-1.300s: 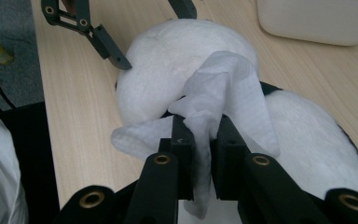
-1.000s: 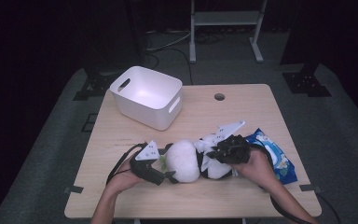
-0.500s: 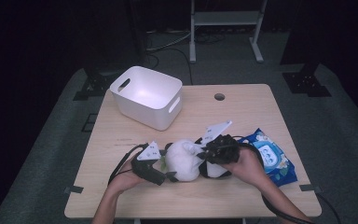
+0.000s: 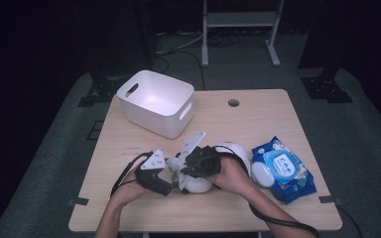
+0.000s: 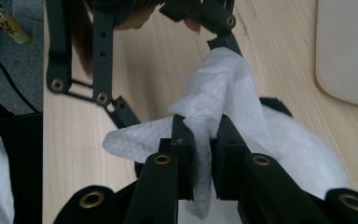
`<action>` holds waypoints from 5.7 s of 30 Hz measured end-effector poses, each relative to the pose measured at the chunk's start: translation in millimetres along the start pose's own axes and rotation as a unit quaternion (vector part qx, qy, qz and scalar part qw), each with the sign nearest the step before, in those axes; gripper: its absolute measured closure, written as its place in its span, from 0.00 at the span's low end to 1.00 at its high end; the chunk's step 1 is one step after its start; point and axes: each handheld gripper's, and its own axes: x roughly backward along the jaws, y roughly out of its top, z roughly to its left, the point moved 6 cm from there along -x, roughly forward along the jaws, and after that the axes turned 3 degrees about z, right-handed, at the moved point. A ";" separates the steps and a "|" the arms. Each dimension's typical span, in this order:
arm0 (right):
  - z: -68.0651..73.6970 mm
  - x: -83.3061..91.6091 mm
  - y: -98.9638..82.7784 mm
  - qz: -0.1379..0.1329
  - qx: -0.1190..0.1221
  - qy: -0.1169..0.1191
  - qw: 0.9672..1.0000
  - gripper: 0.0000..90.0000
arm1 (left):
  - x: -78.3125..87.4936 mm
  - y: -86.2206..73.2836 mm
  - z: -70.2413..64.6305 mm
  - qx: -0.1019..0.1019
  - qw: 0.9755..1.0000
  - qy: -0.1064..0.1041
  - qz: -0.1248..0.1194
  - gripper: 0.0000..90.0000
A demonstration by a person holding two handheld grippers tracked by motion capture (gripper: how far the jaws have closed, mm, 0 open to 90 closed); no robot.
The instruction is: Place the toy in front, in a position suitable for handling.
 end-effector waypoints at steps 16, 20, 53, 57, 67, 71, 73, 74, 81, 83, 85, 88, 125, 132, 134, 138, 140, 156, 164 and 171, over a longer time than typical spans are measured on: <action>-40.7 33.0 -35.1 0.008 -0.054 -0.044 0.998 0.88 | -0.1 1.9 -0.5 -0.007 1.000 0.007 -0.003 0.17; -35.4 44.4 -53.0 0.011 -0.056 -0.047 0.997 0.88 | 0.4 4.8 -1.4 -0.009 1.000 0.009 -0.007 0.17; -20.3 90.1 -127.7 0.001 -0.099 -0.091 0.991 0.88 | -5.8 15.9 -10.6 -0.031 0.999 0.012 -0.016 0.17; -30.4 87.1 -128.7 -0.006 -0.114 -0.095 0.989 0.88 | -6.2 16.1 -11.0 -0.030 0.999 0.012 -0.017 0.17; -50.7 81.0 -131.4 -0.027 -0.148 -0.083 0.985 0.88 | -9.1 16.1 -10.4 -0.032 0.999 0.016 -0.016 0.17; -46.9 82.3 -127.8 -0.027 -0.137 -0.093 0.986 0.88 | -10.5 15.4 -10.3 -0.030 0.999 0.016 -0.013 0.17; -43.3 84.9 -124.4 -0.034 -0.131 -0.098 0.986 0.88 | -10.5 14.4 -9.3 -0.029 0.999 0.018 -0.011 0.17; -41.1 85.0 -122.4 -0.035 -0.129 -0.098 0.986 0.88 | -10.9 14.0 -8.8 -0.029 0.999 0.018 -0.011 0.17; -22.2 72.7 -96.8 -0.039 -0.085 -0.077 0.993 0.87 | -10.8 15.1 -9.7 -0.031 0.999 0.018 -0.012 0.17; -18.1 64.0 -89.1 -0.036 -0.076 -0.066 0.994 0.87 | -11.1 15.4 -10.0 -0.030 0.999 0.019 -0.013 0.17; -14.1 54.3 -82.3 -0.030 -0.070 -0.059 0.995 0.87 | -11.2 15.3 -10.2 -0.030 0.999 0.019 -0.014 0.17; -9.5 41.5 -74.6 -0.021 -0.059 -0.049 0.997 0.87 | -11.1 14.6 -10.1 -0.030 0.999 0.019 -0.014 0.17; -4.7 67.2 -121.4 -0.016 -0.093 -0.062 0.994 0.87 | -10.7 14.8 -10.4 -0.031 0.999 0.016 -0.010 0.17; 1.1 44.1 -91.2 -0.012 -0.062 -0.043 0.997 0.87 | -10.5 14.9 -10.8 -0.030 0.999 0.013 -0.012 0.17; 2.5 37.7 -81.3 -0.014 -0.055 -0.036 0.998 0.87 | -10.2 14.4 -11.0 -0.031 0.999 0.012 -0.011 0.17; 4.2 27.4 -64.4 -0.018 -0.043 -0.027 0.999 0.87 | -9.7 13.2 -10.8 -0.030 0.999 0.010 -0.009 0.17; 4.6 24.8 -57.9 -0.023 -0.042 -0.022 0.999 0.87 | -9.8 12.8 -10.6 -0.029 0.999 0.010 -0.009 0.17; -10.6 50.2 -73.9 -0.034 -0.065 -0.043 0.996 0.87 | -11.2 14.1 -11.4 -0.031 0.999 0.011 -0.007 0.13; -25.2 74.0 -94.8 -0.037 -0.089 -0.069 0.993 0.87 | -11.2 14.5 -10.9 -0.031 0.999 0.012 -0.009 0.13; -33.8 79.6 -105.7 -0.039 -0.109 -0.076 0.990 0.87 | -6.9 16.9 -9.8 -0.032 0.999 0.016 -0.014 0.14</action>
